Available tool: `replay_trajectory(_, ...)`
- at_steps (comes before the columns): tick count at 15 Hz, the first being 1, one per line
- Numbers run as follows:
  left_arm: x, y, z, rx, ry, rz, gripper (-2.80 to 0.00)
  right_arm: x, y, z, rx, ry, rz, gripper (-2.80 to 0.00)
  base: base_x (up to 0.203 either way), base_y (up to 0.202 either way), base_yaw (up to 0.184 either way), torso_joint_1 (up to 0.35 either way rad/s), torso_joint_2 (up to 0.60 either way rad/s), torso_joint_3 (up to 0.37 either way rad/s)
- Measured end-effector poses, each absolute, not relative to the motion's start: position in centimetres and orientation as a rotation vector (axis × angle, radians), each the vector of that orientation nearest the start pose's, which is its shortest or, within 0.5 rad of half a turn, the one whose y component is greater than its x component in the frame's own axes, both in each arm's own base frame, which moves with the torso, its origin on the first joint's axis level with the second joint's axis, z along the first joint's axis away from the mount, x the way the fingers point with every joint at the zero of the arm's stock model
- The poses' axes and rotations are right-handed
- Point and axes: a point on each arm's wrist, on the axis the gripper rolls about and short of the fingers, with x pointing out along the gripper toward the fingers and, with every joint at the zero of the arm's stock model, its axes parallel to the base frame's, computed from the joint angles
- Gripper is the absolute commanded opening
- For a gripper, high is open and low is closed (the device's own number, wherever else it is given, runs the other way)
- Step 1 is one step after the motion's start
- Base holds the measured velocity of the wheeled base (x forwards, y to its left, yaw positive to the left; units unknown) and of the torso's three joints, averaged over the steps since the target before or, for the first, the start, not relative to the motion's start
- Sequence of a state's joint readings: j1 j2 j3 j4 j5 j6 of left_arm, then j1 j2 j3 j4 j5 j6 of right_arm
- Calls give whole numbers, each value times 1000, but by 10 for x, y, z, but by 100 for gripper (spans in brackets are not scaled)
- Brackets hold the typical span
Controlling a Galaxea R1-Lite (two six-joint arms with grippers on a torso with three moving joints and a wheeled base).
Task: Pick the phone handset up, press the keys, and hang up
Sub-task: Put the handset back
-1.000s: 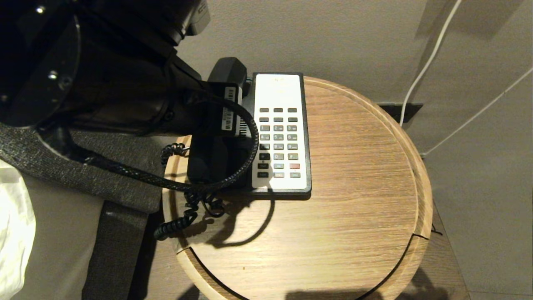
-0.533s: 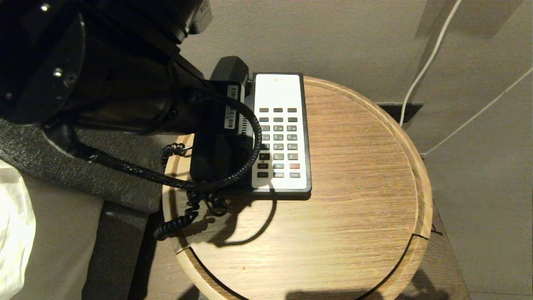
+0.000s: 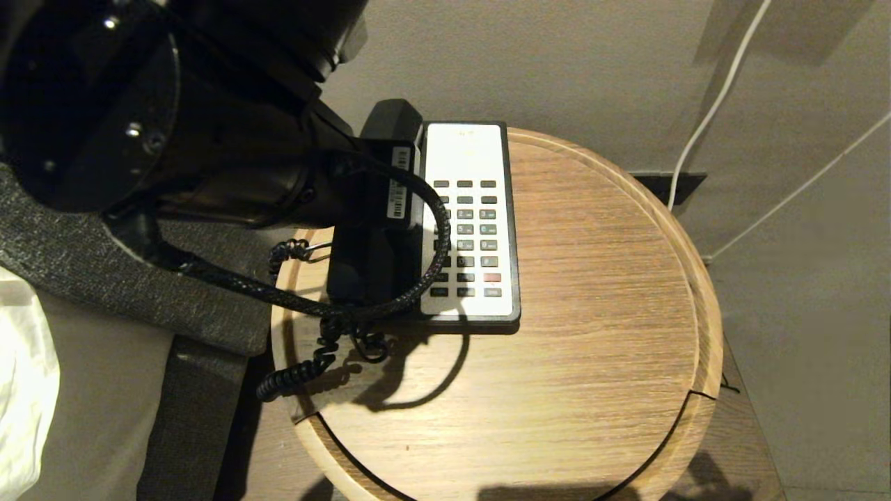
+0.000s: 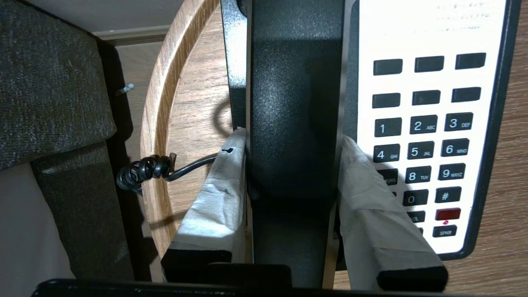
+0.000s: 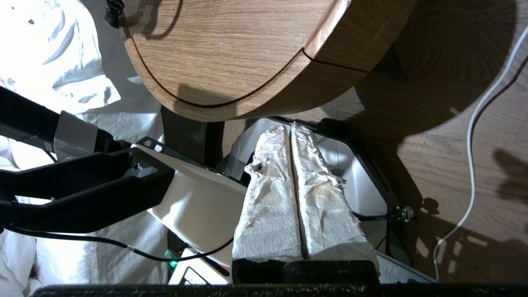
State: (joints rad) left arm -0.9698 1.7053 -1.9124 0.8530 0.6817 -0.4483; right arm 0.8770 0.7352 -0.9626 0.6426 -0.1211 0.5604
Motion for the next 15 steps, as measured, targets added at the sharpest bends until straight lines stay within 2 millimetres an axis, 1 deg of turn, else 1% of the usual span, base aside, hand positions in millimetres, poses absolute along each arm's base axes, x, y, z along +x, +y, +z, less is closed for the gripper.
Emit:
replay_trajectory(8,169,-222,344,47,493,-163,-280,17,16,272,327,565,616,-280,0,0,0,0,0,0)
replay_trajectory(9,169,-222,343,46,493,-162,0,17,16,272,327,565,616,-280,0,0,0,0,0,0)
replay_trajectory(15,168,-226,343,45,495,-177,0,17,16,271,325,568,614,-280,0,0,0,0,0,0)
